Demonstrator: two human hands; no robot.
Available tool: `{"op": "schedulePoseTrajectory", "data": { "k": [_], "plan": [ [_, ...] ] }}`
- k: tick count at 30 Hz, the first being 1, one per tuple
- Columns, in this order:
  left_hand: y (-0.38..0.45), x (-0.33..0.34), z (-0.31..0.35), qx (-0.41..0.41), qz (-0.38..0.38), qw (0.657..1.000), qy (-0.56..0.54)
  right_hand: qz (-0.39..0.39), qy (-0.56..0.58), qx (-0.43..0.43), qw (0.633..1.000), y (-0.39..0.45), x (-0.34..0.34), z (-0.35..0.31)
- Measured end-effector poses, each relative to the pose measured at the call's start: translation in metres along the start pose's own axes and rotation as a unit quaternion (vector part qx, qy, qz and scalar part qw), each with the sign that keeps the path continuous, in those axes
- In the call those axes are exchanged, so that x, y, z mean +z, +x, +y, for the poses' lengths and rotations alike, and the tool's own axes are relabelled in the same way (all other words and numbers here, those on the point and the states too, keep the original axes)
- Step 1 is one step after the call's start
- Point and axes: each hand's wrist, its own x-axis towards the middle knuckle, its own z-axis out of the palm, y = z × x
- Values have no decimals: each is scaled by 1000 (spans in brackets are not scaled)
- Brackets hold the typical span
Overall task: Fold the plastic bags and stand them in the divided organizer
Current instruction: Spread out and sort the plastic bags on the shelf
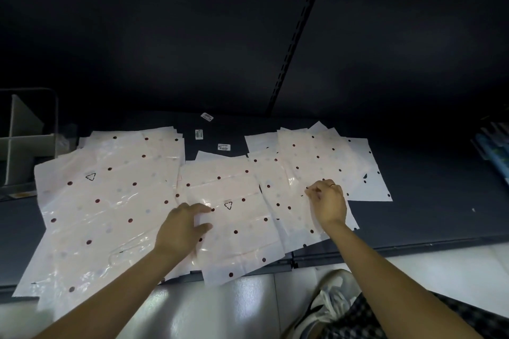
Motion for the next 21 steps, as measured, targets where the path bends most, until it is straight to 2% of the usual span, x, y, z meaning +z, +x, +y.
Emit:
{"op": "schedulePoseTrajectory", "data": {
  "k": [2,4,7,10,13,15,18,19,21],
  "plan": [
    [-1,-2,1,6,48,996,80,-4,27,-1,1000,1,-4,-3],
    [-4,-5,3,15,106,989,102,-10,76,-29,997,-2,-9,-10],
    [-7,-7,11,29,133,991,9,-28,115,-100,988,-10,-17,-33],
    [-10,-7,27,55,46,987,-144,-61,222,-88,969,-27,-20,-70],
    [-19,-5,45,57,-93,959,-261,-94,377,15,922,-47,-15,-113],
    [-24,-4,53,51,-125,941,-311,-146,432,85,886,-58,-11,-140],
    [-22,-10,57,36,-31,947,-318,-248,514,120,813,-66,-8,-167],
    [-20,-15,53,25,13,950,-312,-260,517,101,810,-66,-6,-168],
    [-13,-32,37,-2,72,952,-296,-231,459,42,857,-60,-4,-157]
  ]
}}
